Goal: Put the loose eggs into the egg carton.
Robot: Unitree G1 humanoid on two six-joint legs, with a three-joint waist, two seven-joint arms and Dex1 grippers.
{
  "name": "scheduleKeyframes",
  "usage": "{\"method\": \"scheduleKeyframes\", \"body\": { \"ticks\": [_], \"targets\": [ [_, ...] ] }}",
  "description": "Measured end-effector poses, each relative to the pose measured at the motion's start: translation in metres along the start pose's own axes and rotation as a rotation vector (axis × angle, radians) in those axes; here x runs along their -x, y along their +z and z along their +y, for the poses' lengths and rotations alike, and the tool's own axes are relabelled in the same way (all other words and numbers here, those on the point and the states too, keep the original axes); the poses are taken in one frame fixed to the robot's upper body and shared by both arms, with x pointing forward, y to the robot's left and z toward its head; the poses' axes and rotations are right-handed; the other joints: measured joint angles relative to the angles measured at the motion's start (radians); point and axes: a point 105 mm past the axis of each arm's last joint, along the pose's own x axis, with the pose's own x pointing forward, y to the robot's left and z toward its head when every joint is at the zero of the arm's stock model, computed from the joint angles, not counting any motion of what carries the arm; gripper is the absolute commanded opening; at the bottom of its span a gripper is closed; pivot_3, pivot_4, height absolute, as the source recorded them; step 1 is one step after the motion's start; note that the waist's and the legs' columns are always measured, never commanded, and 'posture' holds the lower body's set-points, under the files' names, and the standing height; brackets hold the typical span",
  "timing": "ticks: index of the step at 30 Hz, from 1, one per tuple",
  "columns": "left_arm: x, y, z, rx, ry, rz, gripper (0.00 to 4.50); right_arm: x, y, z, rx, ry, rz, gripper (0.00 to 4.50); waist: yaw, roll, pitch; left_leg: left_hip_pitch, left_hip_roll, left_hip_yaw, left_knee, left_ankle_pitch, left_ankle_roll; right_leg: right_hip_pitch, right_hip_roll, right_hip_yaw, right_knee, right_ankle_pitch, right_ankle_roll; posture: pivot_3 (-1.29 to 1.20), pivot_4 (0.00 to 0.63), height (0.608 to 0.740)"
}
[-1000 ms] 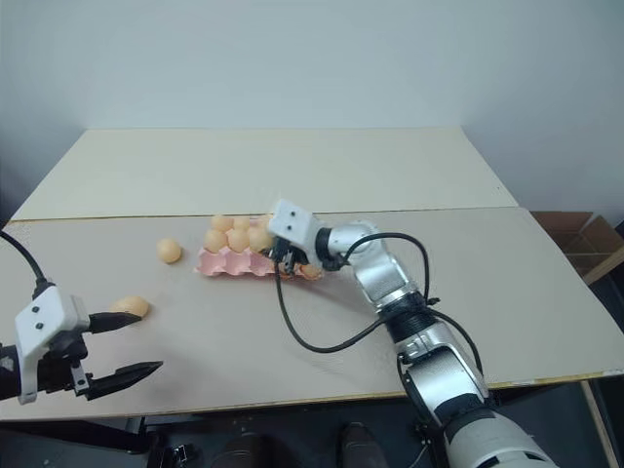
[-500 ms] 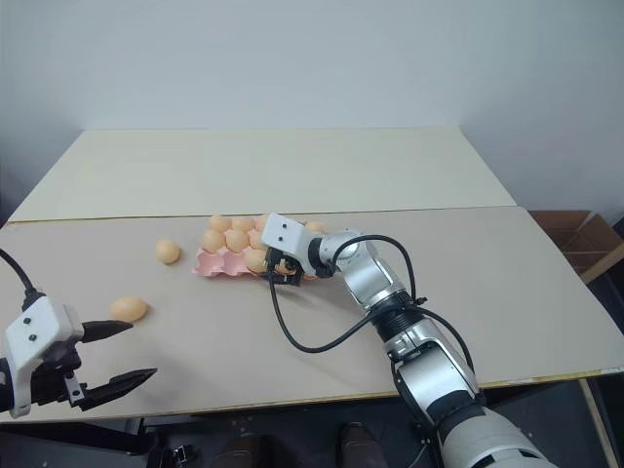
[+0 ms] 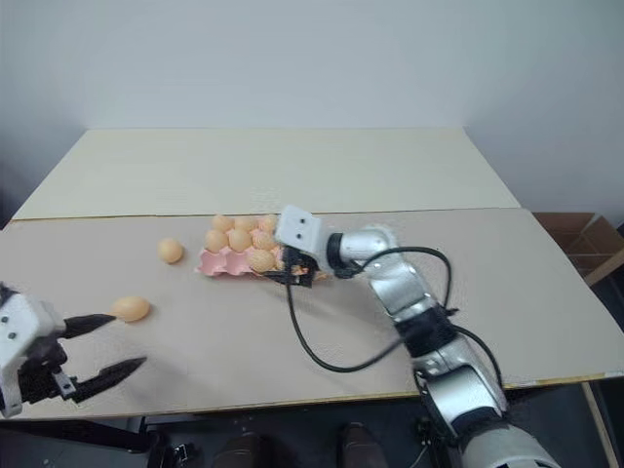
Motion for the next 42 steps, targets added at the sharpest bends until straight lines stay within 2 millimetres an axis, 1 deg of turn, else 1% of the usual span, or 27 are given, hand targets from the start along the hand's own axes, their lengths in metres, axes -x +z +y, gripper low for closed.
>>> {"method": "scheduleKeyframes", "body": {
  "ticks": [4, 5, 7, 10, 12, 13, 15, 18, 22, 25, 28, 32, 34, 36, 40, 42],
  "targets": [
    [0.014, -0.004, 0.02, 0.005, 0.168, 0.018, 4.5, 0.022, -0.002, 0.007, -0.034, 0.005, 0.009, 4.46, 0.002, 0.0, 0.0, 0.001, 0.0, 0.0, 0.0, 0.0, 0.0, 0.0, 0.0, 0.0, 0.0, 0.0, 0.0, 0.0, 0.15, 0.74],
    [0.019, -0.007, 0.025, 0.023, 0.218, 0.027, 4.5, 0.029, -0.005, 0.009, -0.051, 0.009, 0.023, 4.46, 0.001, 0.0, 0.0, 0.001, 0.0, 0.0, 0.0, 0.0, 0.0, 0.0, 0.0, 0.0, 0.0, 0.0, 0.0, 0.0, 0.15, 0.74],
    [0.036, -0.014, 0.032, 0.069, 0.317, 0.032, 4.5, 0.041, -0.015, 0.013, -0.101, 0.018, 0.073, 4.46, -0.004, -0.001, 0.0, 0.001, 0.0, 0.0, 0.0, 0.0, 0.0, 0.0, 0.0, 0.001, -0.001, 0.0, 0.0, 0.0, 0.15, 0.74],
    [0.053, -0.018, 0.028, 0.114, 0.38, 0.034, 4.5, 0.051, -0.018, 0.015, -0.148, 0.02, 0.095, 4.46, -0.007, -0.001, 0.0, 0.0, 0.0, 0.0, 0.0, -0.001, -0.001, 0.0, 0.0, 0.001, -0.002, 0.0, 0.0, 0.0, 0.15, 0.74],
    [0.062, -0.024, 0.02, 0.128, 0.396, 0.065, 4.5, 0.053, -0.014, 0.018, -0.161, 0.039, 0.089, 4.46, -0.007, -0.001, 0.0, 0.001, 0.0, 0.0, 0.0, -0.001, -0.001, 0.0, 0.0, 0.001, -0.001, 0.0, 0.0, 0.0, 0.15, 0.74],
    [0.064, -0.027, 0.017, 0.136, 0.398, 0.078, 4.5, 0.054, -0.014, 0.019, -0.168, 0.045, 0.089, 4.46, -0.005, -0.001, 0.0, 0.001, 0.0, 0.0, 0.0, -0.001, -0.001, 0.0, 0.0, 0.001, -0.001, 0.0, 0.0, 0.0, 0.15, 0.74],
    [0.069, -0.029, 0.014, 0.138, 0.405, 0.098, 4.5, 0.056, -0.014, 0.022, -0.189, 0.06, 0.09, 4.46, -0.002, -0.001, -0.001, 0.001, 0.0, -0.002, 0.0, -0.005, -0.008, 0.0, 0.0, 0.0, -0.001, -0.001, -0.001, 0.0, 0.15, 0.74],
    [0.074, -0.028, 0.015, 0.128, 0.416, 0.109, 4.5, 0.057, -0.015, 0.024, -0.207, 0.07, 0.091, 4.46, 0.004, -0.001, -0.001, 0.002, -0.001, -0.002, 0.0, -0.005, -0.008, 0.001, -0.001, -0.001, -0.002, -0.001, -0.001, 0.0, 0.15, 0.74],
    [0.071, -0.019, 0.018, 0.097, 0.4, 0.089, 4.5, 0.058, -0.016, 0.025, -0.217, 0.072, 0.094, 4.46, 0.005, -0.001, -0.001, 0.0, -0.001, -0.002, 0.0, -0.005, -0.008, 0.0, -0.001, 0.0, -0.002, -0.001, -0.001, 0.0, 0.15, 0.74],
    [0.07, -0.017, 0.02, 0.097, 0.409, 0.073, 4.5, 0.059, -0.017, 0.023, -0.219, 0.052, 0.104, 4.46, 0.002, -0.001, -0.001, 0.0, -0.001, -0.002, 0.0, -0.005, -0.008, 0.0, 0.0, 0.0, -0.002, -0.001, -0.001, 0.0, 0.15, 0.74],
    [0.063, -0.017, 0.026, 0.101, 0.408, 0.061, 4.5, 0.06, -0.015, 0.025, -0.224, 0.041, 0.104, 4.46, 0.002, -0.001, -0.001, 0.001, 0.0, -0.003, 0.0, -0.005, -0.008, 0.0, 0.0, 0.0, -0.001, -0.001, -0.001, 0.0, 0.15, 0.74],
    [0.046, -0.012, 0.042, 0.122, 0.436, -0.016, 4.5, 0.06, -0.013, 0.027, -0.229, 0.02, 0.099, 4.46, 0.009, -0.001, -0.001, 0.002, -0.001, -0.003, 0.0, -0.005, -0.008, 0.001, 0.0, -0.001, -0.001, -0.001, -0.001, 0.0, 0.15, 0.74],
    [0.032, -0.01, 0.052, 0.142, 0.451, -0.065, 4.5, 0.059, -0.012, 0.027, -0.233, 0.008, 0.098, 4.46, 0.015, -0.001, -0.001, 0.001, -0.001, -0.003, 0.0, -0.005, -0.008, 0.001, 0.0, -0.001, -0.001, -0.001, -0.001, 0.0, 0.15, 0.74],
    [0.014, -0.009, 0.057, 0.16, 0.441, -0.098, 4.5, 0.059, -0.011, 0.028, -0.238, 0.002, 0.095, 4.46, 0.022, -0.002, -0.001, 0.0, -0.001, -0.003, 0.0, -0.002, -0.002, 0.001, 0.0, -0.001, -0.001, -0.001, -0.001, 0.0, 0.15, 0.74],
    [-0.018, -0.014, 0.057, 0.202, 0.371, -0.119, 4.5, 0.063, -0.007, 0.03, -0.237, -0.011, 0.096, 4.46, 0.024, -0.002, -0.001, -0.001, -0.001, -0.002, 0.0, -0.001, -0.001, 0.001, 0.0, 0.0, -0.002, 0.0, -0.001, 0.0, 0.15, 0.74],
    [-0.03, -0.014, 0.055, 0.206, 0.337, -0.128, 4.5, 0.066, -0.007, 0.029, -0.239, -0.027, 0.104, 4.46, 0.024, -0.002, -0.001, -0.001, -0.001, -0.002, 0.0, -0.001, -0.001, 0.001, 0.0, 0.0, -0.002, 0.0, -0.001, 0.0, 0.15, 0.74]
  ]
}}
